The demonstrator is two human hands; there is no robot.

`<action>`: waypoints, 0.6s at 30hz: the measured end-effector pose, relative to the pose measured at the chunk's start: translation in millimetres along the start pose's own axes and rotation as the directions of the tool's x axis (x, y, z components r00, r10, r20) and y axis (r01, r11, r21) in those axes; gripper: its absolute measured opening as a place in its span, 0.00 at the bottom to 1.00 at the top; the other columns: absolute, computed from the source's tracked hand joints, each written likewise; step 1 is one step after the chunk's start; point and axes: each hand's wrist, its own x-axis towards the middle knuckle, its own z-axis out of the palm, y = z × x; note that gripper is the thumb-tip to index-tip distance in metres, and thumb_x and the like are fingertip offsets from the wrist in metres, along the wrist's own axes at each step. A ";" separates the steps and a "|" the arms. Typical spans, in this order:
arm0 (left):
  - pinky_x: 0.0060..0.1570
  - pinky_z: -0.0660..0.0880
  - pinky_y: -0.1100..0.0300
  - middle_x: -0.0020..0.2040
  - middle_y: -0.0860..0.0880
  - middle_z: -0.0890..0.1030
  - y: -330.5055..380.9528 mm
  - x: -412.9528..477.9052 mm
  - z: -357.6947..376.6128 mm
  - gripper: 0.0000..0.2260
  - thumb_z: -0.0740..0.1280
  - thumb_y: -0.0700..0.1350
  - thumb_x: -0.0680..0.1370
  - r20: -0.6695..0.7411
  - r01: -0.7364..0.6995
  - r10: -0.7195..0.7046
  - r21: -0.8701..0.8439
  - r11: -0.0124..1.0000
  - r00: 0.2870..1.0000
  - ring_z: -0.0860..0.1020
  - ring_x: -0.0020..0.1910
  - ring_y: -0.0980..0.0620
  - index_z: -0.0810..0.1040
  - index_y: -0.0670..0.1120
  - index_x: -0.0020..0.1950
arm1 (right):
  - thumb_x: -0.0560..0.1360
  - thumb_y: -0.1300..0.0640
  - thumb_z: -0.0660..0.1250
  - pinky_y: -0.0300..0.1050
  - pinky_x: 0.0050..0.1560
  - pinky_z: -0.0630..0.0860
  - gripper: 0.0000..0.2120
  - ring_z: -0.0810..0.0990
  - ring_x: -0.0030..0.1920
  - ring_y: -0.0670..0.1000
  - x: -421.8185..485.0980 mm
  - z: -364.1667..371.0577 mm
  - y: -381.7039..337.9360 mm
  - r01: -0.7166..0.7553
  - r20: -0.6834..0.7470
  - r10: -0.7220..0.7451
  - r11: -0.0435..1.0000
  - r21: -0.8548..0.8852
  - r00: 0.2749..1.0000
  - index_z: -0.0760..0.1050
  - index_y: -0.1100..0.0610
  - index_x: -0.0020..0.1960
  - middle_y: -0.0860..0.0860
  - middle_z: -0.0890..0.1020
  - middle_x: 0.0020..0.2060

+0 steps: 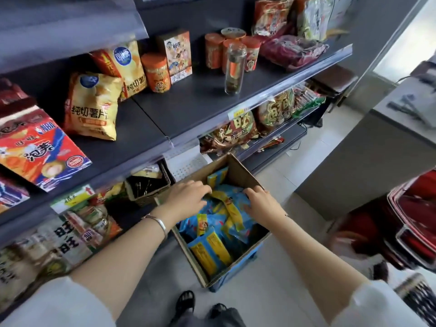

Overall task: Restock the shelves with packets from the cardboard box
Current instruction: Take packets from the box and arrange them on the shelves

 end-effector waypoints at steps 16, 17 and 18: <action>0.42 0.72 0.50 0.56 0.43 0.76 -1.4 61.6 120.2 0.22 0.63 0.42 0.78 0.364 -0.011 -0.005 0.044 0.999 0.931 0.77 0.53 0.39 0.58 0.45 0.69 | 0.78 0.51 0.62 0.52 0.52 0.74 0.21 0.71 0.60 0.63 36.9 63.5 13.5 -0.272 0.222 0.257 0.961 0.041 0.941 0.65 0.59 0.67 0.60 0.70 0.61; 0.41 0.71 0.51 0.56 0.42 0.77 -1.5 61.9 121.2 0.24 0.62 0.41 0.78 0.383 -0.019 -0.001 0.047 0.999 0.924 0.78 0.52 0.39 0.56 0.45 0.71 | 0.77 0.51 0.62 0.53 0.53 0.73 0.22 0.71 0.61 0.63 38.8 65.9 13.3 -0.289 0.217 0.272 0.956 0.048 0.938 0.64 0.58 0.68 0.60 0.70 0.61; 0.41 0.71 0.50 0.56 0.42 0.77 -2.7 62.3 121.7 0.24 0.62 0.41 0.78 0.400 -0.029 0.005 0.054 0.998 0.916 0.78 0.52 0.38 0.56 0.45 0.71 | 0.77 0.49 0.63 0.53 0.54 0.73 0.25 0.70 0.61 0.63 41.1 68.3 12.7 -0.310 0.211 0.292 0.949 0.059 0.933 0.62 0.58 0.70 0.60 0.69 0.62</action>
